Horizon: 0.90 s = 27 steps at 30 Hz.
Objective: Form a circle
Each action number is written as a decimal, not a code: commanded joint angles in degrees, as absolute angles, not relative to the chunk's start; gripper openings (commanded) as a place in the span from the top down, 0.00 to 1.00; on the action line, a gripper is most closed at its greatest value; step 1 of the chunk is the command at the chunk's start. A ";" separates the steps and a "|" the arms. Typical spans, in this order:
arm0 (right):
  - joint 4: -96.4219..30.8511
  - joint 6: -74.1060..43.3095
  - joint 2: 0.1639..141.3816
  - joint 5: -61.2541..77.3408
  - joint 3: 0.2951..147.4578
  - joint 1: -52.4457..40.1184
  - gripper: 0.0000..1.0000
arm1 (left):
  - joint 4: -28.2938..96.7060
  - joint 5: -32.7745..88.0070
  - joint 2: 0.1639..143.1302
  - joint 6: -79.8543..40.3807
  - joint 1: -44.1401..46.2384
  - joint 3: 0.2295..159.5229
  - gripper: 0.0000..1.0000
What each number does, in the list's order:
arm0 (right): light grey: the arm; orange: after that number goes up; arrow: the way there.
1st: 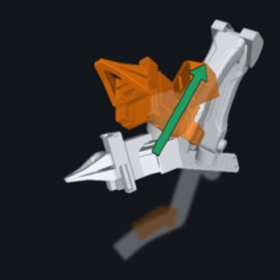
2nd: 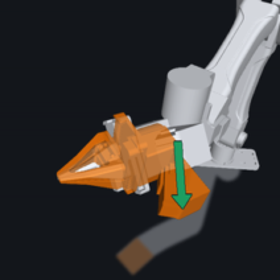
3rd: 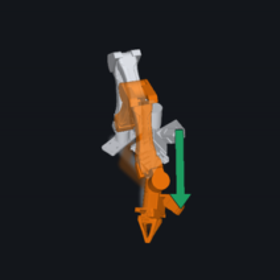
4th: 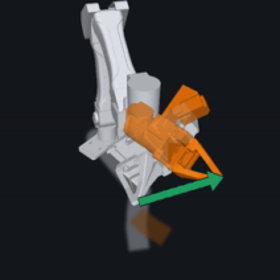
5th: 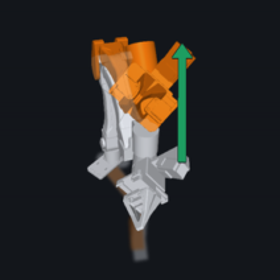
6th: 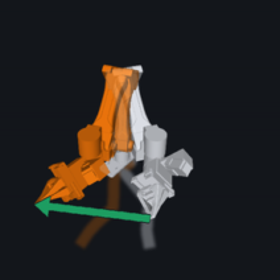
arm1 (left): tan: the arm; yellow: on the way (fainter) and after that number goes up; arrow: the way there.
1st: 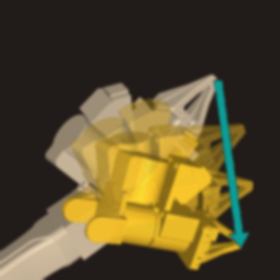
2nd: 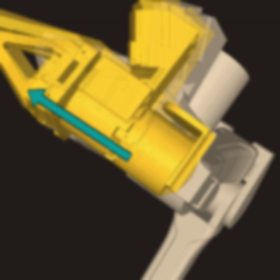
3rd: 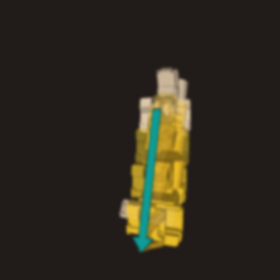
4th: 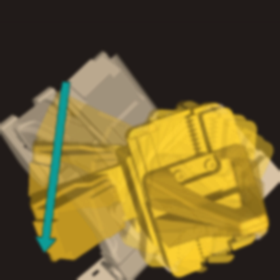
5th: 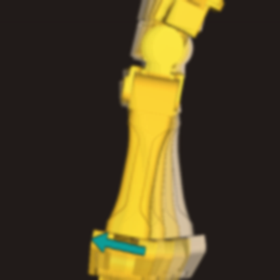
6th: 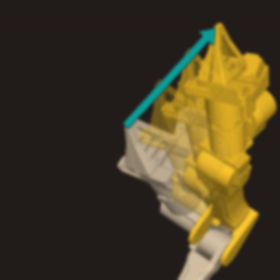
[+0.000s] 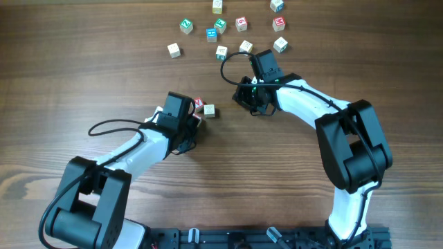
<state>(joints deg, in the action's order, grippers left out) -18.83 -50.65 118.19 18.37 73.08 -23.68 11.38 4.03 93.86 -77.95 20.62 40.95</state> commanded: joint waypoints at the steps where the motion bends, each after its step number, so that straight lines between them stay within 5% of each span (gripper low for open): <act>1: -20.18 -49.47 119.37 15.00 71.77 -23.16 0.71 | 12.21 5.17 96.77 -78.46 20.67 38.50 0.96; 27: -20.21 -49.30 119.37 15.03 71.77 -23.16 0.70 | 14.39 1.67 96.77 -75.42 13.72 38.50 0.96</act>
<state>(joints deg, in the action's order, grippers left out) -18.85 -50.63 118.19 18.37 73.12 -23.68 14.37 3.29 93.58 -76.60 14.59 41.52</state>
